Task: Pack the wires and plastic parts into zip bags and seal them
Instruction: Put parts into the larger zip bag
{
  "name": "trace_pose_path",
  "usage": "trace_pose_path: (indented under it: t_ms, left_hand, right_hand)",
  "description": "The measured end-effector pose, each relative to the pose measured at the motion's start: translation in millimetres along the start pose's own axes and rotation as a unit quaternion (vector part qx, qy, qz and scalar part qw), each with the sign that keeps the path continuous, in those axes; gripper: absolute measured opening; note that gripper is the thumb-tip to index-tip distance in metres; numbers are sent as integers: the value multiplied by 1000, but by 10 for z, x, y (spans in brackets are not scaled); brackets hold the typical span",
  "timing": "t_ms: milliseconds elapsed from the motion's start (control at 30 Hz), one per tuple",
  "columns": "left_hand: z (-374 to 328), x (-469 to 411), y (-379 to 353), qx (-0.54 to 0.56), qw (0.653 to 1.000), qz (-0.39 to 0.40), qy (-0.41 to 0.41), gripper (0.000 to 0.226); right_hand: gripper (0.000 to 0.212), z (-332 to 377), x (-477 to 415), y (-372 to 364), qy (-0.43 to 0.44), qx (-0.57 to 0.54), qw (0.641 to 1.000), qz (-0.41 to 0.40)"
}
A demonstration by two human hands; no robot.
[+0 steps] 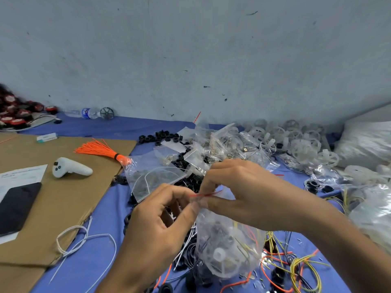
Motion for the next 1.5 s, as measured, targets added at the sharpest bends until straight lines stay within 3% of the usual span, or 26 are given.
trace_pose_path:
  t_ms: [267, 500, 633, 1100, 1500]
  left_hand:
    - [4, 2, 11, -13, 1000, -5, -10, 28]
    - [-32, -8, -17, -79, 996, -17, -37, 13]
    - [-37, -14, 1, -94, 995, -13, -42, 19]
    - [-62, -74, 118, -67, 996, -29, -52, 9]
    - [-12, -121, 262, -80, 995, -52, -29, 11]
  right_hand:
    - [12, -20, 93, 33, -22, 32, 999, 11]
    - [21, -48, 143, 26, -39, 20, 999, 8]
    - [12, -87, 171, 27, -41, 7, 999, 1]
    - [11, -176, 326, 125, -56, 36, 997, -27]
    - [14, -347, 462, 147, -79, -34, 993, -77]
Point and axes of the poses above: each hand's wrist, its own x-axis away from the middle knuckle, its own y-axis out of the back of the hand, z = x × y, the point moved 3 cm from there along -x, towards the middle knuckle, and after that the axes turned 15 degrees about y, right-handed, at the moved point
